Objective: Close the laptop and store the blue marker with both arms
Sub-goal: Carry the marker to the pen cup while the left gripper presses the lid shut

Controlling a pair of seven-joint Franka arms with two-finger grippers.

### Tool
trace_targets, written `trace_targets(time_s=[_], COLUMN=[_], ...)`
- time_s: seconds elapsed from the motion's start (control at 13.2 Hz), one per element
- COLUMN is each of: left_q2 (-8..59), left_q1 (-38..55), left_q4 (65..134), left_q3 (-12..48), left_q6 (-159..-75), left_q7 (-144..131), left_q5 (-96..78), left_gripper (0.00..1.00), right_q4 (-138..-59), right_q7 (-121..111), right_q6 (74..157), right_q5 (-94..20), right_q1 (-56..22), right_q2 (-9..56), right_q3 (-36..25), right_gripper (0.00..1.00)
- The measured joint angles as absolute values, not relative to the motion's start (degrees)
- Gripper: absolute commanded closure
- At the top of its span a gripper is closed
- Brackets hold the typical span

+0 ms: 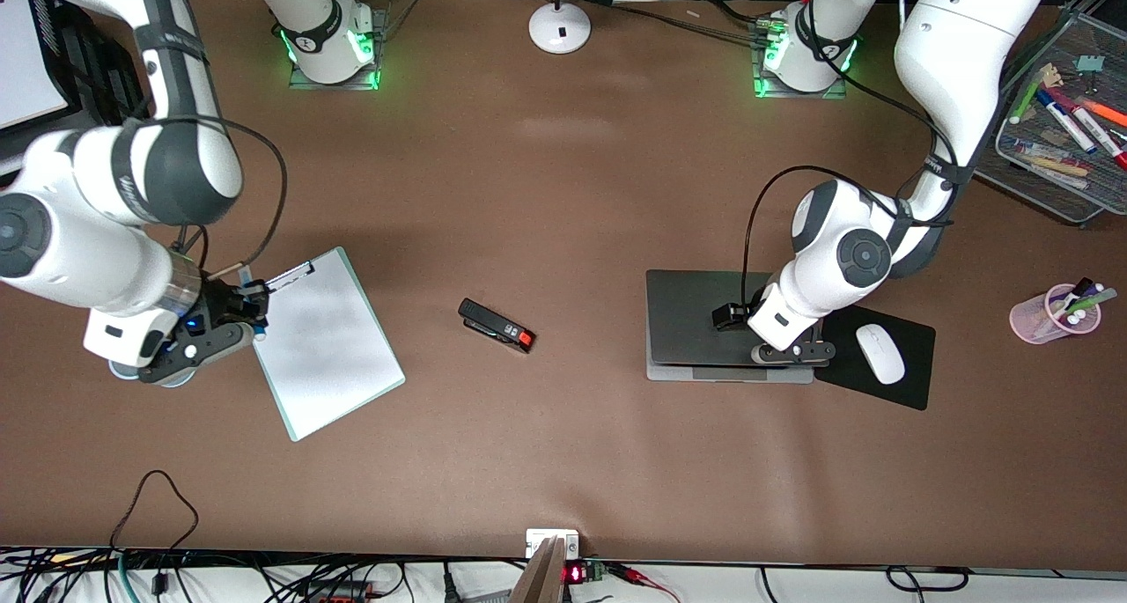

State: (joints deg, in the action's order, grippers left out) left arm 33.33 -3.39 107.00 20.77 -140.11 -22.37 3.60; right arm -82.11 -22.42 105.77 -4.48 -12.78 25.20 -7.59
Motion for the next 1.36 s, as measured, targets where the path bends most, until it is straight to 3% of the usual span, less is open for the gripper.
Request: trace_targets(time_s=[0.45,0.83,1.36], left_q2=[36.0,36.8,30.5], left_q1=[-2.9,-2.9,-4.6], left_q4=[107.0,106.5,104.9], left_q3=[20.8,20.7,20.4], left_q6=[-142.9,-144.0,-138.3], left_q7=[-22.4,-22.4,-22.4], left_q5=[5.0,5.1,5.4], left_gripper=[0.00,0.00,0.00], right_q4=[-80.8,-80.8,-80.9], right_q7=[-34.7,-55.3,-83.7], right_q6=[106.0,114.1,114.5], right_q5=[-4.4,-5.5,-14.0], right_q1=[-11.4,-7.9,-2.1], right_q2=[25.2,25.5,26.8], right_q3=[-8.1,-8.2,-8.2], right_gripper=[1.00,1.00,1.00])
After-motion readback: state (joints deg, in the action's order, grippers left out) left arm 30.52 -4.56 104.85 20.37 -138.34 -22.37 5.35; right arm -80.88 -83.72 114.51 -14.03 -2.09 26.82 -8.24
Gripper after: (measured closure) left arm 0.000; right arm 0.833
